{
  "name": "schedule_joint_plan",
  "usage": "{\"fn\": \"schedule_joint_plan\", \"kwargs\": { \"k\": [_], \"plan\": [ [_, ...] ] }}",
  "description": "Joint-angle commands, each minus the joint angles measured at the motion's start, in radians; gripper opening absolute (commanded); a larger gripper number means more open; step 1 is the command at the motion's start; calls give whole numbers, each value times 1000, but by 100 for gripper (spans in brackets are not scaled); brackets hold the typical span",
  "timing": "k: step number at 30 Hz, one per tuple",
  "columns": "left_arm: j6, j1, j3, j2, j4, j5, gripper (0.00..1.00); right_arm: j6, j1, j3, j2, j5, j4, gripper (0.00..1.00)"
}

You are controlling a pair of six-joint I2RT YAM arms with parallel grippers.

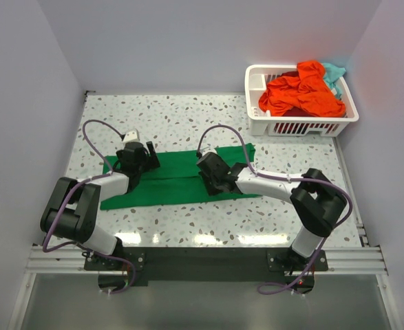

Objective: Fold and stack the t-shirts
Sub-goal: Fold the tshirt

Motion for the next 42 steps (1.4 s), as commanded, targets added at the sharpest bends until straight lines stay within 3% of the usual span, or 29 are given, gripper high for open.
{"fn": "schedule_joint_plan", "kwargs": {
  "k": [1, 2, 3, 6, 9, 15, 20, 31, 42],
  "plan": [
    [10, -1, 13, -4, 47, 8, 91, 13, 2, 12, -31, -43, -1, 2],
    [10, -1, 11, -4, 47, 8, 91, 11, 0, 12, -29, -56, 2, 4],
    [10, -1, 13, -5, 47, 9, 91, 11, 0, 10, -32, -60, 1, 16],
    [10, -1, 13, -5, 46, 6, 91, 14, 0, 4, -52, -62, -2, 39],
    [16, -1, 16, -11, 40, -14, 91, 13, -4, 1, -90, 11, -24, 49],
    [37, -19, 21, -42, 32, -61, 91, 16, -116, -74, -184, 82, -59, 50],
    [57, -118, 76, -25, 6, -127, 91, 17, -225, -162, -265, 105, -65, 48],
    [45, -338, 260, 133, 55, -17, 91, 22, -311, -231, -264, 91, -30, 41],
    [-4, -395, 327, 308, 132, 146, 91, 30, -329, -254, -193, 45, 56, 37]
  ]
}}
